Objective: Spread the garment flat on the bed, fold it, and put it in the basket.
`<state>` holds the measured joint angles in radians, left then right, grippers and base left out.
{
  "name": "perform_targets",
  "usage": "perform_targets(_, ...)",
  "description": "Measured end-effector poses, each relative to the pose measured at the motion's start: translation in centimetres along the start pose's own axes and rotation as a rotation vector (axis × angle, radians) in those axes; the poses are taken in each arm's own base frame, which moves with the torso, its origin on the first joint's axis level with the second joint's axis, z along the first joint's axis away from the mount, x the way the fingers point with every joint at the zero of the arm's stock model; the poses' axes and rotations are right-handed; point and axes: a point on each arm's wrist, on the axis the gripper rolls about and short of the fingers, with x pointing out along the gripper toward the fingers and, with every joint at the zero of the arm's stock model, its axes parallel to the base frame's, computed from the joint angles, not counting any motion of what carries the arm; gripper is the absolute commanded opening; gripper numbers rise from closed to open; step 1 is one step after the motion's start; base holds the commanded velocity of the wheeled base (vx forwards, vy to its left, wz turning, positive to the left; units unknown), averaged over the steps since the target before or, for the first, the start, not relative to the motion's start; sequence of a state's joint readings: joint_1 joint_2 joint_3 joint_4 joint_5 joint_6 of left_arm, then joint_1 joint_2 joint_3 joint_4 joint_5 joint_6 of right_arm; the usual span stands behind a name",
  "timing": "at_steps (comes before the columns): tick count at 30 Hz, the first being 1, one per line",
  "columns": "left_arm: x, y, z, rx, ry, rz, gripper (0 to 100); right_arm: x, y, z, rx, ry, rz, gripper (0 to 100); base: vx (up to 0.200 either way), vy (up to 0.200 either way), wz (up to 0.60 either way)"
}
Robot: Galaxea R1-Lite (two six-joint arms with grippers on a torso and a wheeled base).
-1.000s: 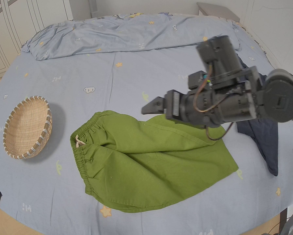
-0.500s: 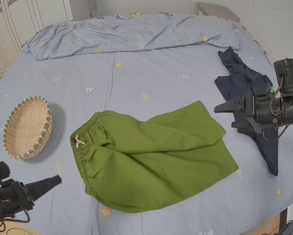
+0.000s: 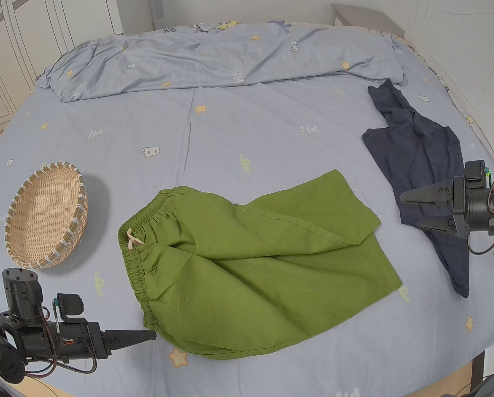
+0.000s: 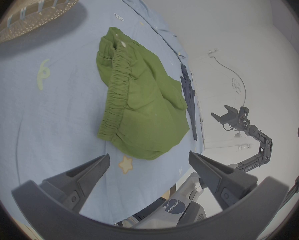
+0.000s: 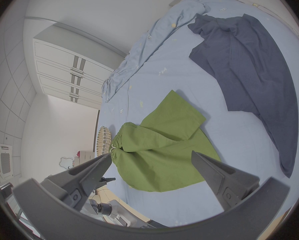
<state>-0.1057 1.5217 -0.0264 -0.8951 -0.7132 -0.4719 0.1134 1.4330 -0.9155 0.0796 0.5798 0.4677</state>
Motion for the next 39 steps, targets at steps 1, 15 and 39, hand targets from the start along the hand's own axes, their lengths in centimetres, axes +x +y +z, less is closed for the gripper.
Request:
perform_targets(1, 0.1, 0.2, 0.0, -0.005, 0.001, 0.001, 100, -0.1, -0.1, 0.0, 0.000, -0.002, 0.001, 100, 0.000, 0.000, 0.00)
perform_targets(15, 2.7, 2.6, 1.1, -0.017, 0.003, 0.006, 100, -0.5, -0.2, -0.4, 0.000, -0.009, 0.003, 100, 0.000, 0.000, 0.00)
perform_targets(39, 5.4, 5.1, 1.2, 0.004, -0.019, -0.002, 100, -0.4, -0.2, -0.5, -0.001, -0.005, -0.001, 100, 0.000, 0.000, 0.00)
